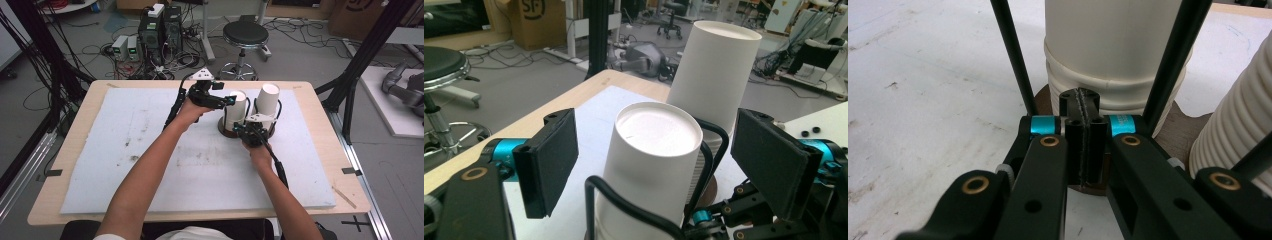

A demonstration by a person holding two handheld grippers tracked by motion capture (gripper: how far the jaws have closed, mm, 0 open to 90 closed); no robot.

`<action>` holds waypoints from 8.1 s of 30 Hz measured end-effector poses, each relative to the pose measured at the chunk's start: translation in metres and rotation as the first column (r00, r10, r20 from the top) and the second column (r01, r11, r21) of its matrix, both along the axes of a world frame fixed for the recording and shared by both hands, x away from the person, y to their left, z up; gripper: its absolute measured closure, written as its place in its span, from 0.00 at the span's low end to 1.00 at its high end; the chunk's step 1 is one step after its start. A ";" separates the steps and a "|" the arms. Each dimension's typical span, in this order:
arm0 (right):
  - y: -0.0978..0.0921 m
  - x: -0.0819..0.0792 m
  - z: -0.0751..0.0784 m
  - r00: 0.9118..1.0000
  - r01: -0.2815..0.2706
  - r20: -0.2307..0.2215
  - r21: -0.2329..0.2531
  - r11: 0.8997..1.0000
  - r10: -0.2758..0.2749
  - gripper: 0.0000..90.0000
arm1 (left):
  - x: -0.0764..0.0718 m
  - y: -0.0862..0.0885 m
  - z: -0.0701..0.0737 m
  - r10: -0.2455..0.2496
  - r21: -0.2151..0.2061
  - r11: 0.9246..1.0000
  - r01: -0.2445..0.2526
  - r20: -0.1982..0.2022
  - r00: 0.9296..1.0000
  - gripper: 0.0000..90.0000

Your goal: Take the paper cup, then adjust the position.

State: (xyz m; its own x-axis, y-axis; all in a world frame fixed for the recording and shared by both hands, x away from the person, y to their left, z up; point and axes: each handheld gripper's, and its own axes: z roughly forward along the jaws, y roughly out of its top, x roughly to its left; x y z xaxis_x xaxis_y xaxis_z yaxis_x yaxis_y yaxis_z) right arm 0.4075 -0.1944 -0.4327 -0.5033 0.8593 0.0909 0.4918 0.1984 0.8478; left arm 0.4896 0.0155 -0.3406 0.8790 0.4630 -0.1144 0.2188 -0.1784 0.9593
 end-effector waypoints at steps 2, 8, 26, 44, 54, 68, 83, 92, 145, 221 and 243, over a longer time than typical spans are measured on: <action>0.000 0.000 0.000 1.000 -0.003 -0.001 0.000 1.000 0.003 1.00 | 0.001 -0.007 -0.001 -0.005 0.010 1.000 0.005 -0.006 1.000 0.21; 0.000 0.000 0.000 1.000 -0.002 -0.002 0.001 1.000 0.002 1.00 | 0.004 -0.022 -0.009 0.000 0.031 1.000 0.001 -0.025 1.000 0.21; -0.002 0.001 0.000 1.000 -0.004 -0.010 0.008 1.000 0.004 1.00 | 0.003 -0.030 -0.009 0.022 0.110 0.994 -0.025 0.032 0.999 0.38; -0.003 0.001 0.000 1.000 -0.006 -0.014 0.011 1.000 0.006 1.00 | -0.005 -0.019 0.018 0.040 0.031 0.999 -0.043 0.085 0.996 0.39; -0.004 0.001 0.000 1.000 -0.010 -0.023 0.012 1.000 0.010 1.00 | -0.014 -0.011 0.040 0.051 -0.025 0.999 -0.048 0.114 0.992 0.39; -0.009 -0.009 0.011 0.998 -0.056 -0.027 0.024 0.998 0.057 0.80 | -0.045 0.011 0.076 0.046 -0.083 0.996 -0.035 0.133 0.990 0.39; -0.023 -0.027 0.025 0.961 -0.258 -0.067 0.112 0.960 0.267 0.26 | -0.080 0.065 0.066 0.024 -0.050 0.999 -0.018 0.125 0.992 0.39; -0.047 -0.056 0.026 0.917 -0.398 0.018 0.048 0.916 0.398 0.25 | -0.102 0.091 0.033 0.036 -0.031 0.999 -0.033 0.101 0.994 0.39; 0.000 -0.088 0.036 0.823 -0.563 0.183 0.131 0.816 0.538 0.24 | -0.151 0.099 -0.022 -0.072 -0.001 0.997 0.072 0.065 0.995 0.39; 0.006 -0.072 0.034 0.713 -0.683 0.206 -0.013 0.730 0.671 0.37 | -0.147 0.078 -0.019 -0.213 -0.079 0.973 0.216 0.038 0.976 0.29; -0.004 -0.071 0.039 0.736 -0.674 0.217 0.142 0.725 0.642 0.20 | -0.144 0.084 -0.020 -0.289 -0.177 0.940 0.292 0.043 0.956 0.39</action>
